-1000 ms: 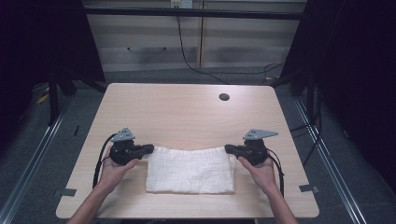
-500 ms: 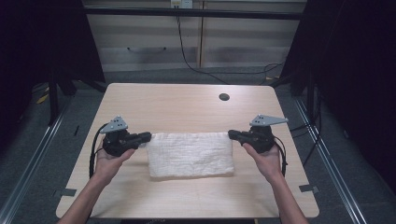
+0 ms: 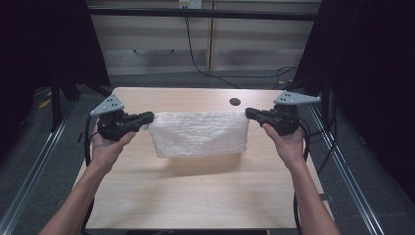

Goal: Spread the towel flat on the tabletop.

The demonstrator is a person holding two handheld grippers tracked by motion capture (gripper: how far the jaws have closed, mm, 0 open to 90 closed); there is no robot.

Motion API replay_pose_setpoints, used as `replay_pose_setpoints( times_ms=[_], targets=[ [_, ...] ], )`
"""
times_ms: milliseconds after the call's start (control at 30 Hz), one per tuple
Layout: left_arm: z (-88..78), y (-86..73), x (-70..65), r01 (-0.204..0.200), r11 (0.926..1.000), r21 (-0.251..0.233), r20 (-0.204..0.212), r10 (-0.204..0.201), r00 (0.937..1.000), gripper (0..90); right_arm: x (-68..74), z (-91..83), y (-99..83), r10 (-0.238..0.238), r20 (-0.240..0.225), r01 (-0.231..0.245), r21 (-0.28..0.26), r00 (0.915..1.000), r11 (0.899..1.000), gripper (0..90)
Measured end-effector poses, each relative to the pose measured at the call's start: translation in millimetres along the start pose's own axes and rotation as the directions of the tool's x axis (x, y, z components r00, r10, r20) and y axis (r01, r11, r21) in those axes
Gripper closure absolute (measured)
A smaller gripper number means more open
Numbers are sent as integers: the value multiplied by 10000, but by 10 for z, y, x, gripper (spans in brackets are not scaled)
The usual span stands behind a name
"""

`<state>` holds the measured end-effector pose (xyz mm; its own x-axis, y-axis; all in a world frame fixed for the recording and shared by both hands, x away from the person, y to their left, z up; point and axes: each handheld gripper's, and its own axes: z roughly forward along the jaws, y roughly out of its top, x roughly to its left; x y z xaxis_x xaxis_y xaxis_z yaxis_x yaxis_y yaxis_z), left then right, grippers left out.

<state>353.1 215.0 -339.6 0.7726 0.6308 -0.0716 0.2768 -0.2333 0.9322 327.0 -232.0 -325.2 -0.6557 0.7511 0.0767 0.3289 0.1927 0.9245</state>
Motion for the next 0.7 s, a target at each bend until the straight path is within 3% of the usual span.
replay_pose_setpoints(
  times_ms=[33, 100, 233, 600, 700],
  targets=[
    [1, 37, 16, 37, 10000, -71, -39, -37, 10000, 854, 0, 0, 0, 0, 0, 0, 0, 10000, 10000, 883],
    [29, 115, 102, 507, 9982, -321, -105, -511, 9986, 856, -16, 33, 87, 19, -7, -19, 47, 10000, 10000, 883],
    [99, 236, 239, 861, 9954, -415, -311, -874, 9957, 857, -79, 85, 242, 53, 85, -54, 124, 9999, 9999, 884],
    [254, 737, 517, 791, 9967, -189, -757, -803, 9939, 857, -438, 336, 656, 397, 567, -416, 330, 9976, 9986, 886],
    [262, 873, 569, 871, 9951, -479, -726, -904, 9933, 858, -463, 364, 716, 481, 673, -497, 219, 9966, 9985, 887]
  ],
)
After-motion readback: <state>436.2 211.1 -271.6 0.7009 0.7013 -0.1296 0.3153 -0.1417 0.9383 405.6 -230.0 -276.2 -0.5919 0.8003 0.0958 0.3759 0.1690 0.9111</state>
